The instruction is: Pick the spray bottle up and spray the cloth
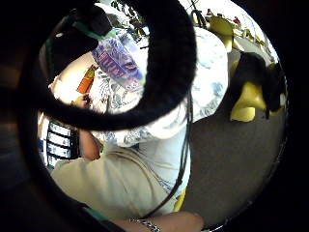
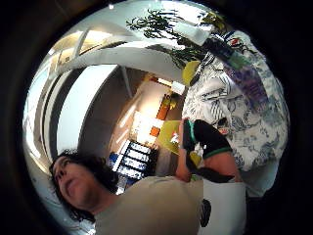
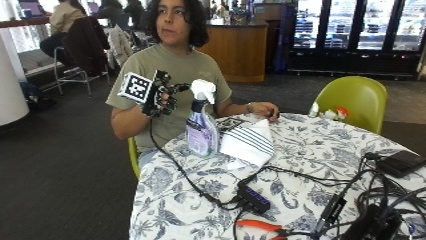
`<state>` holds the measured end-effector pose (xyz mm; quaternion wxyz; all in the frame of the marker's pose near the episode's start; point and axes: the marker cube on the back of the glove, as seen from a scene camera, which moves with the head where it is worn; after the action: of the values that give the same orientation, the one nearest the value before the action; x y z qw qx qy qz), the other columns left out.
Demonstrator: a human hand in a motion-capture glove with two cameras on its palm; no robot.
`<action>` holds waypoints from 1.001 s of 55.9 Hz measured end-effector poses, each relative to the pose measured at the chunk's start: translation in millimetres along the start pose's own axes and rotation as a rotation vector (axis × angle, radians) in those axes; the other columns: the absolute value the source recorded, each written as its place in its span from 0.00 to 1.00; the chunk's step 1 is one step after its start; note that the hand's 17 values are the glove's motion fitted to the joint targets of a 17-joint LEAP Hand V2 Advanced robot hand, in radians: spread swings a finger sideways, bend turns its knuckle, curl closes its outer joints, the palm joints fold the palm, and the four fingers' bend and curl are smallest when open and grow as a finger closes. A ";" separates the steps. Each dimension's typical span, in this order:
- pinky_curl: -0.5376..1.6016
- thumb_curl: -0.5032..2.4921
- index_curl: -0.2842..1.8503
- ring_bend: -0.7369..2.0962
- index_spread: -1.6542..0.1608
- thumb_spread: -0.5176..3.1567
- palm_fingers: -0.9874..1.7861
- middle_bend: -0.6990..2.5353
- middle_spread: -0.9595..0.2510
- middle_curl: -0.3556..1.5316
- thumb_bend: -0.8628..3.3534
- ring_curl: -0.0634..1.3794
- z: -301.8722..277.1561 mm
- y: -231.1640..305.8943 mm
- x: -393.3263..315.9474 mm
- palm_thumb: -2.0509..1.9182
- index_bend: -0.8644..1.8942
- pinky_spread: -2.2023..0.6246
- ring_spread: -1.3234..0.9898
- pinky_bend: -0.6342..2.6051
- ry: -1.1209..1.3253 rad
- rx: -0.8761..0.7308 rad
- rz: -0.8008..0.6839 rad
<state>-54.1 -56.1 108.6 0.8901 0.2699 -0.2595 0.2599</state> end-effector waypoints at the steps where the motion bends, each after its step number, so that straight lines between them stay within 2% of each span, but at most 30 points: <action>1: 0.43 0.33 0.23 0.46 0.77 0.43 0.47 0.29 0.89 0.39 0.20 0.30 2.8 -5.1 -0.3 0.70 0.35 0.86 0.59 0.38 -0.009 0.017 0.002; 4: 0.43 0.33 0.22 0.46 0.77 0.43 0.47 0.28 0.89 0.39 0.20 0.29 11.7 -23.1 -1.5 0.71 0.35 0.86 0.59 0.38 -0.034 0.090 0.033; 11: 0.42 0.33 0.22 0.46 0.77 0.43 0.47 0.28 0.89 0.39 0.20 0.29 26.5 -38.1 -1.4 0.72 0.35 0.86 0.59 0.37 -0.068 0.028 -0.021; 16: 0.42 0.33 0.22 0.45 0.78 0.42 0.46 0.29 0.89 0.39 0.20 0.29 37.1 -58.6 1.3 0.73 0.35 0.86 0.59 0.36 -0.071 0.063 -0.041; 22: 0.41 0.33 0.22 0.44 0.78 0.42 0.46 0.29 0.89 0.39 0.20 0.28 49.6 -84.7 5.6 0.73 0.36 0.86 0.59 0.35 -0.065 0.107 -0.009; 26: 0.41 0.33 0.23 0.44 0.79 0.42 0.46 0.29 0.89 0.39 0.20 0.28 54.9 -111.5 8.9 0.73 0.36 0.85 0.59 0.35 -0.086 0.217 0.082; 31: 0.41 0.33 0.23 0.44 0.80 0.42 0.48 0.30 0.89 0.39 0.20 0.28 55.5 -123.1 14.5 0.74 0.36 0.85 0.58 0.34 -0.118 0.168 0.044; 37: 0.40 0.33 0.23 0.44 0.80 0.41 0.52 0.31 0.87 0.40 0.20 0.28 55.7 -133.1 16.8 0.74 0.36 0.84 0.57 0.33 -0.127 0.173 0.051; 42: 0.40 0.34 0.23 0.44 0.80 0.40 0.57 0.32 0.85 0.40 0.20 0.28 56.7 -152.6 14.8 0.74 0.36 0.83 0.56 0.32 -0.115 0.301 0.120; 45: 0.40 0.34 0.24 0.44 0.79 0.40 0.59 0.32 0.83 0.40 0.20 0.28 58.1 -166.7 15.1 0.75 0.36 0.83 0.56 0.32 -0.096 0.379 0.100; 49: 0.40 0.34 0.25 0.44 0.79 0.39 0.62 0.32 0.80 0.40 0.21 0.28 61.2 -173.3 14.0 0.77 0.37 0.81 0.55 0.31 -0.078 0.365 0.093; 56: 0.40 0.35 0.25 0.45 0.78 0.39 0.66 0.31 0.77 0.40 0.20 0.29 72.1 -190.7 17.9 0.78 0.35 0.79 0.53 0.30 -0.057 0.430 0.036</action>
<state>50.7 -231.8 105.4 0.7996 0.4562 -0.2279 0.3172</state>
